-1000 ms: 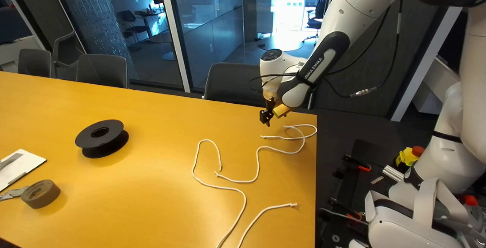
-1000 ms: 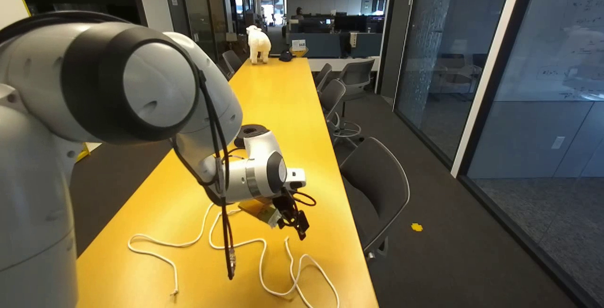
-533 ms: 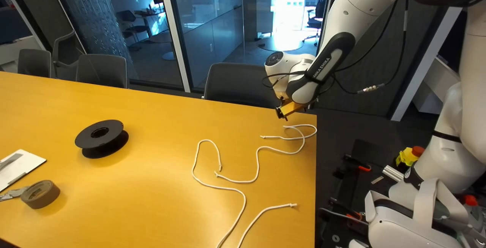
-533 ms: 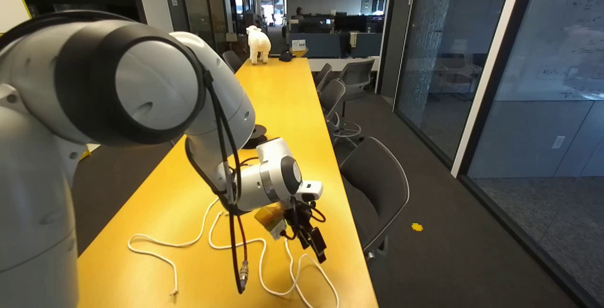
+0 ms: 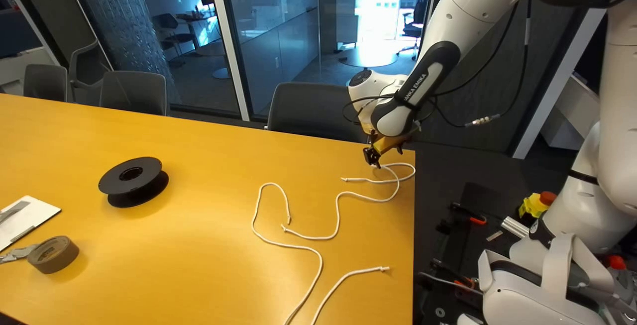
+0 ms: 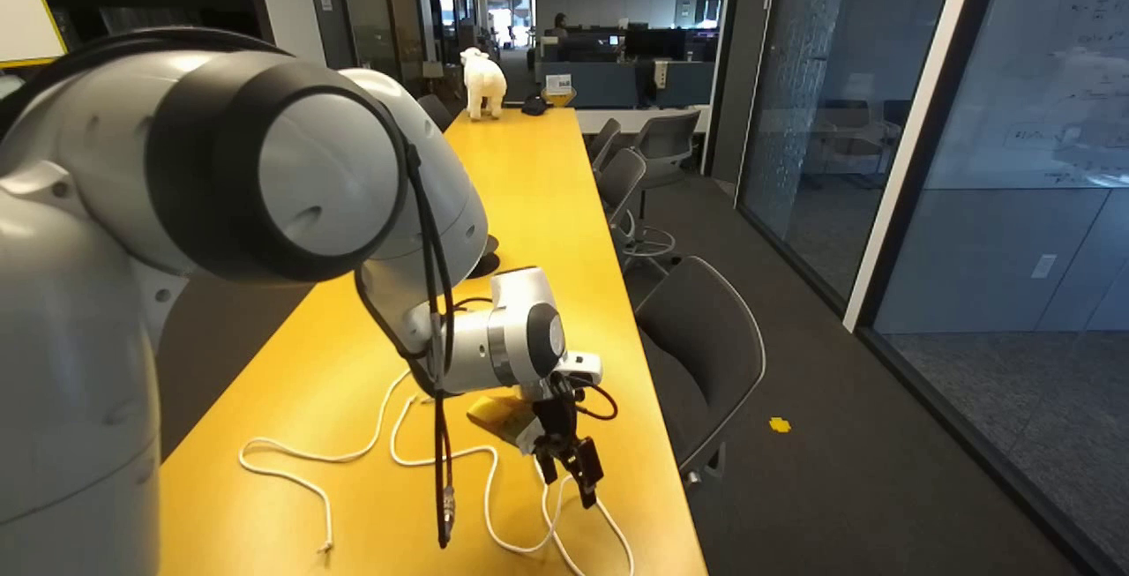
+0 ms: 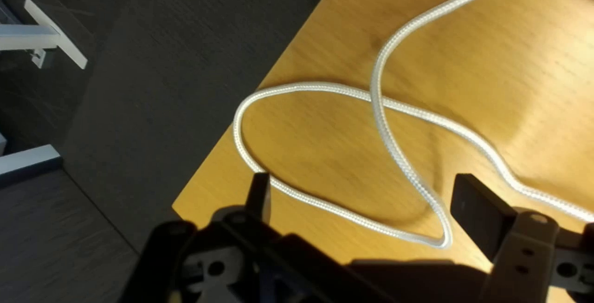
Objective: Untangle the ropes on the table
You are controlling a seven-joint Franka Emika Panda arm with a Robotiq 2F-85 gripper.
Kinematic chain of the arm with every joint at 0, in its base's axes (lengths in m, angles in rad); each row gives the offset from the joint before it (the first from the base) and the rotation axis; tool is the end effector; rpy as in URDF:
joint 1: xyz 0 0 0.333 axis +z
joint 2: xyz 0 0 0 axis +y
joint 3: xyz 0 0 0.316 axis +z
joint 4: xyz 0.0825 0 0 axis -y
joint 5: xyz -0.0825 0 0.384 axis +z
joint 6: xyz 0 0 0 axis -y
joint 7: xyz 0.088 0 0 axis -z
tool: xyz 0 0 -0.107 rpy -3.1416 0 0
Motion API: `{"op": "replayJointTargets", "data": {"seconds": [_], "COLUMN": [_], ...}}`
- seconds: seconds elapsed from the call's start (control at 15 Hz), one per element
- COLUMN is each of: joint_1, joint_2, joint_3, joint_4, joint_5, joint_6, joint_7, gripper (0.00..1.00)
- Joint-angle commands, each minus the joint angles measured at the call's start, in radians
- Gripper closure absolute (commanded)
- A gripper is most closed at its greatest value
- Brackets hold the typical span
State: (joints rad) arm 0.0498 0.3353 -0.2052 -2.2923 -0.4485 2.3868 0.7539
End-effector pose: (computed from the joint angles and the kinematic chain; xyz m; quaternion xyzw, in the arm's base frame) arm 0.4970 -0.0860 0.1899 0.9436 -0.2608 -0.0649 0.1932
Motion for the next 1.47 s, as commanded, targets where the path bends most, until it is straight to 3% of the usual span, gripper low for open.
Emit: {"op": "replayJointTargets", "data": {"seconds": [0.0,0.4,0.8,0.87,0.93,1.4], "joint_1": [-0.061,-0.093,-0.101,-0.1,-0.099,-0.101], "joint_2": [-0.01,0.042,0.113,0.121,0.128,0.147], "joint_3": [0.04,0.046,0.039,0.037,0.036,0.04], "joint_4": [-0.005,0.035,0.092,0.098,0.105,0.139], "joint_5": [0.104,0.211,0.231,0.226,0.224,0.235], "joint_6": [0.013,-0.002,-0.002,0.005,0.006,0.005], "joint_7": [-0.223,-0.459,-0.526,-0.529,-0.533,-0.548], "gripper": [0.0,0.0,0.0,0.06,0.26,0.81]}}
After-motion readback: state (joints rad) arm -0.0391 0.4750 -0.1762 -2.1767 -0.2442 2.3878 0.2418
